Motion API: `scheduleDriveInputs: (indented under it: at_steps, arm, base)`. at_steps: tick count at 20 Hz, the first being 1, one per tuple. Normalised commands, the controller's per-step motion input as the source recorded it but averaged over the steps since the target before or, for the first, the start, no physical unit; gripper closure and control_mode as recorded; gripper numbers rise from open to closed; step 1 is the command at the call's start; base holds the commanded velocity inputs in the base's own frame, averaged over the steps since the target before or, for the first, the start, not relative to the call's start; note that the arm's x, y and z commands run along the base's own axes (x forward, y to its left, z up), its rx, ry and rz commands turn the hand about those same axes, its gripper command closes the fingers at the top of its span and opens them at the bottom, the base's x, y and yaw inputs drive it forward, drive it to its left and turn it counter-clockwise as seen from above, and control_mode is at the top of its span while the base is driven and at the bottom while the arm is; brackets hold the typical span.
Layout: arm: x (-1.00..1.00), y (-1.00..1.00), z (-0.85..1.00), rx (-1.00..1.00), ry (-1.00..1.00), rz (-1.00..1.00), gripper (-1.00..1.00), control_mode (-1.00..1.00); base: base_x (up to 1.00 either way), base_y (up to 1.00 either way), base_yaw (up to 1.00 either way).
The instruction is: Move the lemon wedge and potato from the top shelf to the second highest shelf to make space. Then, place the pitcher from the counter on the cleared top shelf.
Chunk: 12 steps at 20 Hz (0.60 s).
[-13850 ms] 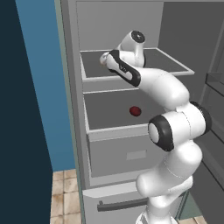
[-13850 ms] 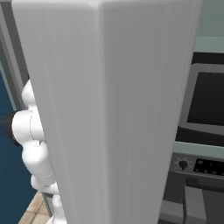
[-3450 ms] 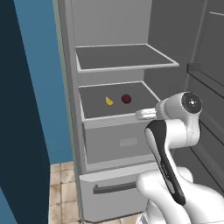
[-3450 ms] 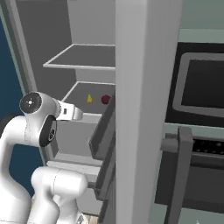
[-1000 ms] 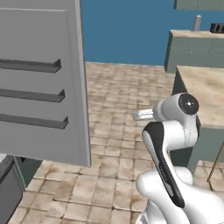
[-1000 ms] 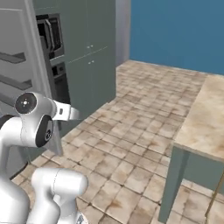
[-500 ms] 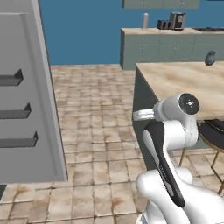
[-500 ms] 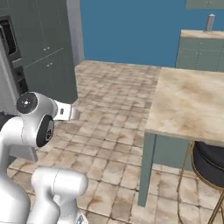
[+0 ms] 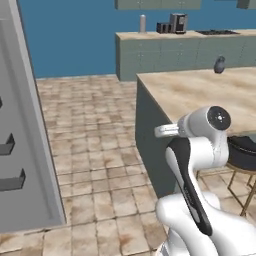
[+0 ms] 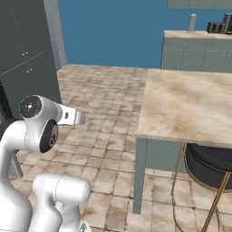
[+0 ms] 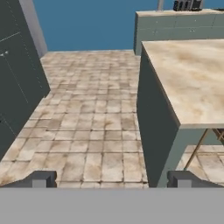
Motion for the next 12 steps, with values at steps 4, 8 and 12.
scheduleDriveInputs:
  at_steps: [4, 8, 12]
  arm:
    - [0.0, 0.0, 0.0, 0.0, 0.0, 0.0, -1.0, 1.0]
    - [0.0, 0.0, 0.0, 0.0, 0.0, 0.0, -1.0, 1.0]
    - [0.0, 0.0, 0.0, 0.0, 0.0, 0.0, -1.0, 1.0]
  base:
    - [0.62, 0.05, 0.0]
    - [0.83, 0.21, 0.01]
    - [0.74, 0.61, 0.08]
